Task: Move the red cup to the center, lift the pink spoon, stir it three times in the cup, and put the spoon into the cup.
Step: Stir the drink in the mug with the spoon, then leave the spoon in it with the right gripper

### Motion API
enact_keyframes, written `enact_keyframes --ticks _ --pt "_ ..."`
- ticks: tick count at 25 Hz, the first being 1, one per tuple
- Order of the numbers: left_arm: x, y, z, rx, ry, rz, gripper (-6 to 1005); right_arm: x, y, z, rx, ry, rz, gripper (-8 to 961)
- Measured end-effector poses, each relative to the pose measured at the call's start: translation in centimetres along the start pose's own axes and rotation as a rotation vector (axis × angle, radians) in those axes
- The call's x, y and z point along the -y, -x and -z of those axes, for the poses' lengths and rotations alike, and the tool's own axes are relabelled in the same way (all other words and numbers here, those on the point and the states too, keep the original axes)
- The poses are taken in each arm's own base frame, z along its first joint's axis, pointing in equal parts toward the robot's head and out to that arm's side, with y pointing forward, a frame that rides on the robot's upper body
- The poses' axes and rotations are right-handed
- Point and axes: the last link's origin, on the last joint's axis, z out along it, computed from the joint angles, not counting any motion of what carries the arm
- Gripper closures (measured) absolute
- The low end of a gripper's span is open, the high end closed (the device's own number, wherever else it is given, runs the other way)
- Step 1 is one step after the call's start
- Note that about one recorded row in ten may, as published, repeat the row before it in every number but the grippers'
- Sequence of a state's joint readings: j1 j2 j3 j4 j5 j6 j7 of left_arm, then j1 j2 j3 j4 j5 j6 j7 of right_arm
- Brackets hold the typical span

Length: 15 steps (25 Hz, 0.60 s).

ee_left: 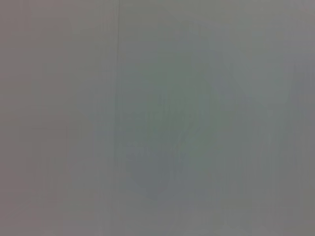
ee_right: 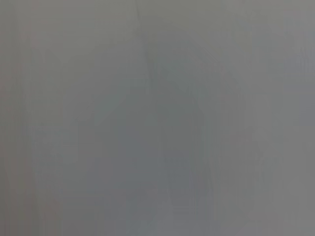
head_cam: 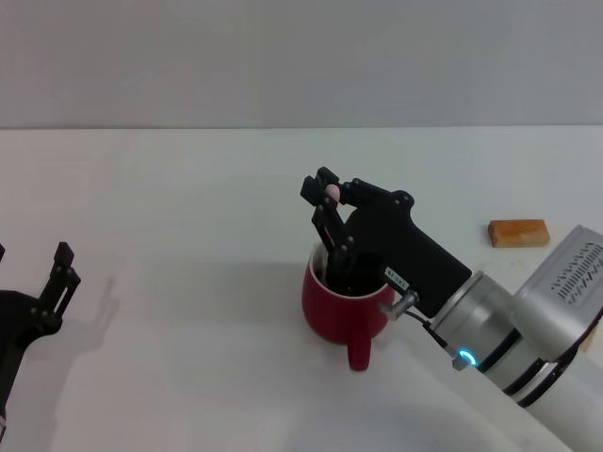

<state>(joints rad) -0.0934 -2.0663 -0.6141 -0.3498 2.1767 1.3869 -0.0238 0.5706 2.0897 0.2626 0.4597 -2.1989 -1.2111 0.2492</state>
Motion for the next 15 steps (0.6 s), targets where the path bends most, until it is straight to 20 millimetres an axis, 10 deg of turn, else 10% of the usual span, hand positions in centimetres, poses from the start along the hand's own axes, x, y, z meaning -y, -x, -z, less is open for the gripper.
enact_keyframes --ticks 15 --pt "0.2 0.2 0.4 0.011 -0.001 0.007 184 2.8 0.5 -0.1 -0.003 -0.082 0.068 955"
